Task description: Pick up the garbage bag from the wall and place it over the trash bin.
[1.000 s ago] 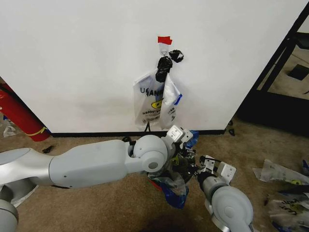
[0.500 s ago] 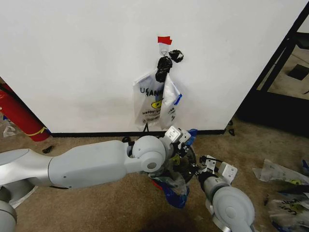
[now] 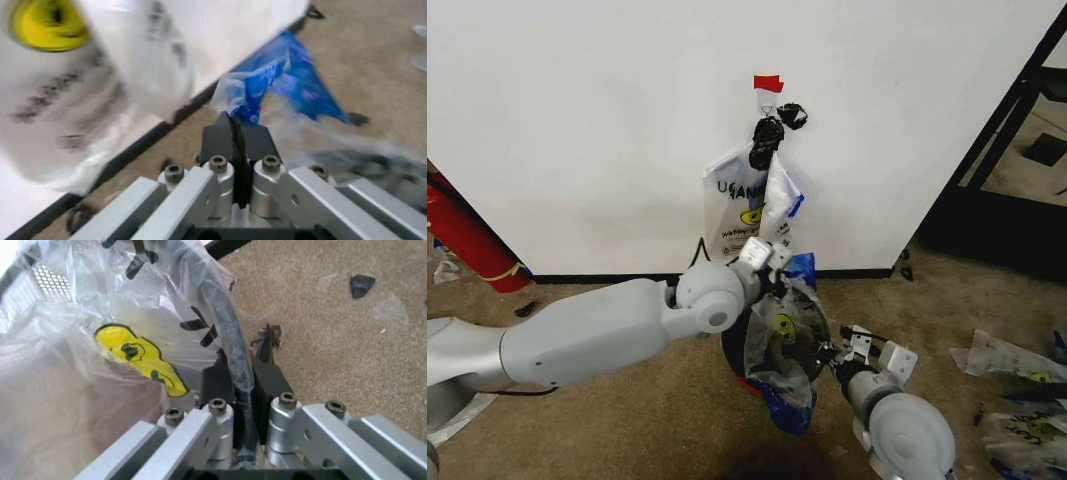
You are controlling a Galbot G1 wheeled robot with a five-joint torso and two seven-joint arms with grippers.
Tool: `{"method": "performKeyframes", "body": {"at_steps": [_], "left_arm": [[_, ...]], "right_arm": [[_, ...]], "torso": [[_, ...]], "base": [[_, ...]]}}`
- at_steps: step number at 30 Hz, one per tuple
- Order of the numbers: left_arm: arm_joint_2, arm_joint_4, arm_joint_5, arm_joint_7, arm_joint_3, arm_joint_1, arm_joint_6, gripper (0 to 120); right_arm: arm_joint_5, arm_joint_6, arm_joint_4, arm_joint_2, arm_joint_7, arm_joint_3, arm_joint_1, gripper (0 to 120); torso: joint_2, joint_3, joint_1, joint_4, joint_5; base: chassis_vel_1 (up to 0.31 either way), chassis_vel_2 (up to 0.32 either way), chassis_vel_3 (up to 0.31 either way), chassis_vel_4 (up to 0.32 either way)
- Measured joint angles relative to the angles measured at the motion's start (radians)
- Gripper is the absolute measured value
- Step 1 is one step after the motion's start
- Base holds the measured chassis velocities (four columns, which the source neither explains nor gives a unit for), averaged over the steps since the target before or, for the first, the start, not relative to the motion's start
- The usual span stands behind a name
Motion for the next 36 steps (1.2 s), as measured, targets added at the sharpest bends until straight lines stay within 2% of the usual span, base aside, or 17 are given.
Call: {"method": "performKeyframes", "body": {"at_steps": [6, 18, 24, 31, 34, 36], "left_arm": [[0.044, 0.030, -0.007, 0.013, -0.054, 0.027, 0.006, 0], [0.125, 0.045, -0.015, 0.061, -0.106, 0.090, 0.013, 0], [0.189, 0.023, -0.033, 0.091, -0.128, 0.132, 0.020, 0], [0.290, -0.051, -0.072, 0.127, -0.264, 0.287, 0.025, 0], [0.322, -0.091, -0.074, 0.135, -0.334, 0.379, 0.031, 0], [0.326, -0.097, -0.073, 0.134, -0.350, 0.397, 0.032, 0]], "right_arm": [[0.000, 0.011, -0.002, -0.014, -0.051, 0.014, -0.009, 1], [-0.050, 0.007, 0.030, -0.044, -0.165, 0.036, -0.049, 1], [-0.051, 0.031, 0.042, -0.062, -0.219, 0.070, -0.055, 1], [0.026, 0.089, 0.031, -0.045, -0.220, 0.111, -0.027, 1], [0.040, 0.106, 0.028, -0.034, -0.211, 0.108, -0.019, 1], [0.041, 0.107, 0.028, -0.033, -0.209, 0.107, -0.019, 1]], "torso": [[0.000, 0.000, 0.000, -0.0001, 0.0000], [0.000, 0.000, 0.000, 0.0000, -0.0001], [0.000, 0.000, 0.000, -0.0001, 0.0000], [0.000, 0.000, 0.000, 0.0000, 0.0000], [0.000, 0.000, 0.000, 0.0002, -0.0002], [0.000, 0.000, 0.000, 0.0003, 0.0000]], "base": [[0.000, 0.000, 0.000, 0.000], [0.000, 0.000, 0.000, 0.000], [0.000, 0.000, 0.000, 0.000], [0.000, 0.000, 0.000, 0.000], [0.000, 0.000, 0.000, 0.000], [0.000, 0.000, 0.000, 0.000]]}}
